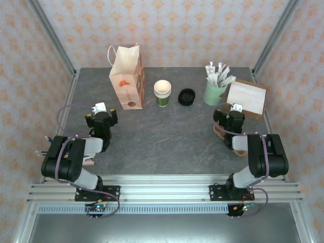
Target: Pack the takeout coffee
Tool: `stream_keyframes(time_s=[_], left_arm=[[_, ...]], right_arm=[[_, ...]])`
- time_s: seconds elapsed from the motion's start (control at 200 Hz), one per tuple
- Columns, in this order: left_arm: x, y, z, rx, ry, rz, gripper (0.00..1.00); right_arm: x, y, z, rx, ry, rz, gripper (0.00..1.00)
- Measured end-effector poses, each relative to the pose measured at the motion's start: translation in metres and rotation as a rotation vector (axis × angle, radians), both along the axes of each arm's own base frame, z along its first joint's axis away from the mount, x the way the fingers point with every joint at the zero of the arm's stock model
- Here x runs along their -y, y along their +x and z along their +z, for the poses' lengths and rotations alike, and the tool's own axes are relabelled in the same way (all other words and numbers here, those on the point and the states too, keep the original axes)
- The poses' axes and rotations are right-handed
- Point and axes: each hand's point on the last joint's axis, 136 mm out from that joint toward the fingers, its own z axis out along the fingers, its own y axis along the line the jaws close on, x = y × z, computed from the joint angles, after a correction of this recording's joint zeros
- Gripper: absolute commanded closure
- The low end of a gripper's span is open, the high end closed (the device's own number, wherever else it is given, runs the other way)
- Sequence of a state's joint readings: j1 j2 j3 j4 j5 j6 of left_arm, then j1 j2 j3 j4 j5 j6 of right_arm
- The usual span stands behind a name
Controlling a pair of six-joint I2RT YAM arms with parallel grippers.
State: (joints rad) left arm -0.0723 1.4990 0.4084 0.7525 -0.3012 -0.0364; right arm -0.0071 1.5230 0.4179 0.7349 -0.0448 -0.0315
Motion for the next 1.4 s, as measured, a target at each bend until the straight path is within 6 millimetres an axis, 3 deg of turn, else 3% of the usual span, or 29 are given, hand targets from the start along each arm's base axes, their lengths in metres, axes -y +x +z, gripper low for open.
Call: stream_keyframes(time_s=[0.711, 0.761, 0.806, 0.906, 1.021, 1.121, 1.186, 1.256, 1.401], left_arm=[[0.004, -0.003, 0.003, -0.026, 0.025, 0.0, 0.0], [0.012, -0.007, 0.014, -0.04, 0.046, 0.006, 0.0], [0.021, -0.008, 0.036, -0.018, 0.057, 0.006, 0.0], [0.043, -0.019, 0.109, 0.131, -0.018, 0.035, 0.0], [0.074, -0.024, 0.18, 0.218, -0.208, 0.042, 0.0], [0.119, -0.021, 0.208, 0.17, -0.314, -0.017, 0.0], [0.153, -0.016, 0.207, 0.088, -0.352, -0.089, 0.0], [0.185, -0.01, 0.187, -0.031, -0.382, -0.171, 0.0], [0.221, -0.013, 0.137, -0.236, -0.422, -0.311, 0.0]], right_arm=[[0.002, -0.003, 0.003, -0.01, -0.005, -0.01, 0.01], [0.001, -0.007, 0.013, -0.014, -0.004, -0.008, 0.01], [0.0, -0.008, 0.026, -0.004, 0.005, -0.005, 0.01], [-0.008, -0.003, 0.077, 0.061, 0.061, 0.006, 0.01], [-0.045, 0.004, 0.138, 0.15, 0.158, 0.094, 0.0], [-0.098, 0.007, 0.17, 0.149, 0.242, 0.215, 0.05], [-0.133, 0.013, 0.183, 0.102, 0.265, 0.285, 0.09], [-0.167, 0.026, 0.194, 0.044, 0.272, 0.342, 0.16], [-0.222, 0.056, 0.192, -0.099, 0.251, 0.41, 0.24]])
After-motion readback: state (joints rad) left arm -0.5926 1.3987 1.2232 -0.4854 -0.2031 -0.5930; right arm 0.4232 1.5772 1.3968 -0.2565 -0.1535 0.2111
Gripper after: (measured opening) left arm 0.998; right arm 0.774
